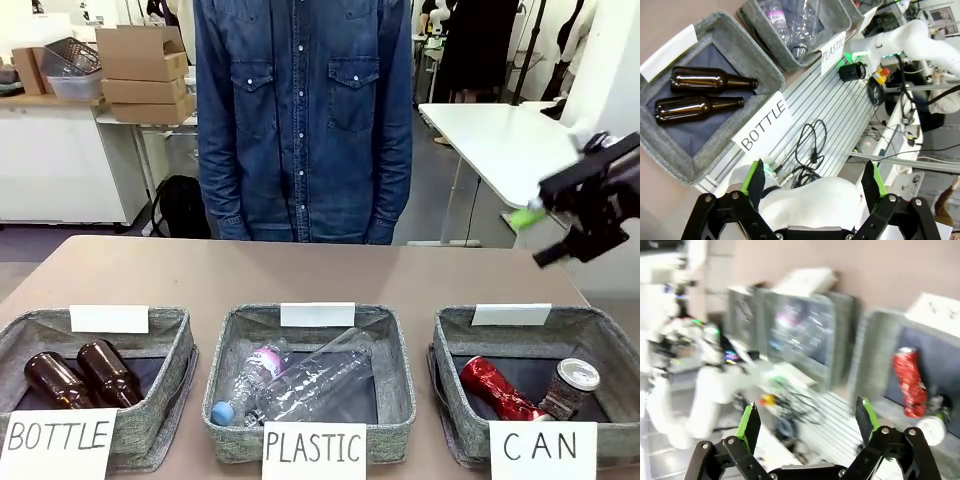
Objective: Sort the can waste into the basket.
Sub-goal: Pick up the can waste from the table and place it in the right Fabric basket.
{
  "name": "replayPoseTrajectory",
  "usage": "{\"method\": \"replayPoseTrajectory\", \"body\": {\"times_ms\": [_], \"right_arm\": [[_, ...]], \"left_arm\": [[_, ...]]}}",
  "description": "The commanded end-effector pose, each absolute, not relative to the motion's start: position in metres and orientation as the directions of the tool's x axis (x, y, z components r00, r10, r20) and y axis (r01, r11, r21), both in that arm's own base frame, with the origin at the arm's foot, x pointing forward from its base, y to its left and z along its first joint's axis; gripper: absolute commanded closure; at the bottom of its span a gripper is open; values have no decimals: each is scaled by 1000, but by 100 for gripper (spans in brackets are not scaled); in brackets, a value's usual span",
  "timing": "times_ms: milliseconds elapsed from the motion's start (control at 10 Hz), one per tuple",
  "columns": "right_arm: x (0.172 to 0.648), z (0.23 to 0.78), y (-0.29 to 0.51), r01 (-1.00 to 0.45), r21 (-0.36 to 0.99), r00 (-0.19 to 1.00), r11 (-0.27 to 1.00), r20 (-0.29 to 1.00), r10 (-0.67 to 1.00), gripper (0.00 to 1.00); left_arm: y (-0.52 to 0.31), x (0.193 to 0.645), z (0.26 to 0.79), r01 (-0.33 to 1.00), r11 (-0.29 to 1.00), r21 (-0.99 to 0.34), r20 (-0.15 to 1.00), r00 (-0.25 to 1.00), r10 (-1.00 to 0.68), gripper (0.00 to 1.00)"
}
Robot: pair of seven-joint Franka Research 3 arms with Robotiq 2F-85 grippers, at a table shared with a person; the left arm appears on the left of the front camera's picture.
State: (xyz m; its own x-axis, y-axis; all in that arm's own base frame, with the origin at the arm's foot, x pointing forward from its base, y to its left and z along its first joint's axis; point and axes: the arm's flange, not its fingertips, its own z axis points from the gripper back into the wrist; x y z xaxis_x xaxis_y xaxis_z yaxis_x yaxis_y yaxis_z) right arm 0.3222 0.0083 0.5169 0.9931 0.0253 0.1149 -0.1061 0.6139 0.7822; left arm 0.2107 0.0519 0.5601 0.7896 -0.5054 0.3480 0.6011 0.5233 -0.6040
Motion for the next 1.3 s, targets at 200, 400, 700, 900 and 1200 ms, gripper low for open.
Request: {"method": "replayPoseTrajectory", "body": {"times_ms": [200,400,700,900,1200], "right_arm": [[327,526,2,-44,864,993,502,94,-76,0],[327,526,2,-44,864,993,502,94,-76,0],[327,526,2,-44,864,993,502,94,-76,0],[327,526,2,-44,864,993,502,94,-76,0],[327,526,2,-44,864,993,502,94,-76,0]], "left_arm": [[52,211,561,602,524,-603,350,789,-504,0],[52,211,561,602,524,-603,350,789,-504,0],[52,211,561,602,524,-603,350,789,-504,0],[52,211,561,602,524,-603,350,789,-504,0],[52,211,561,602,524,-603,350,789,-504,0]]}}
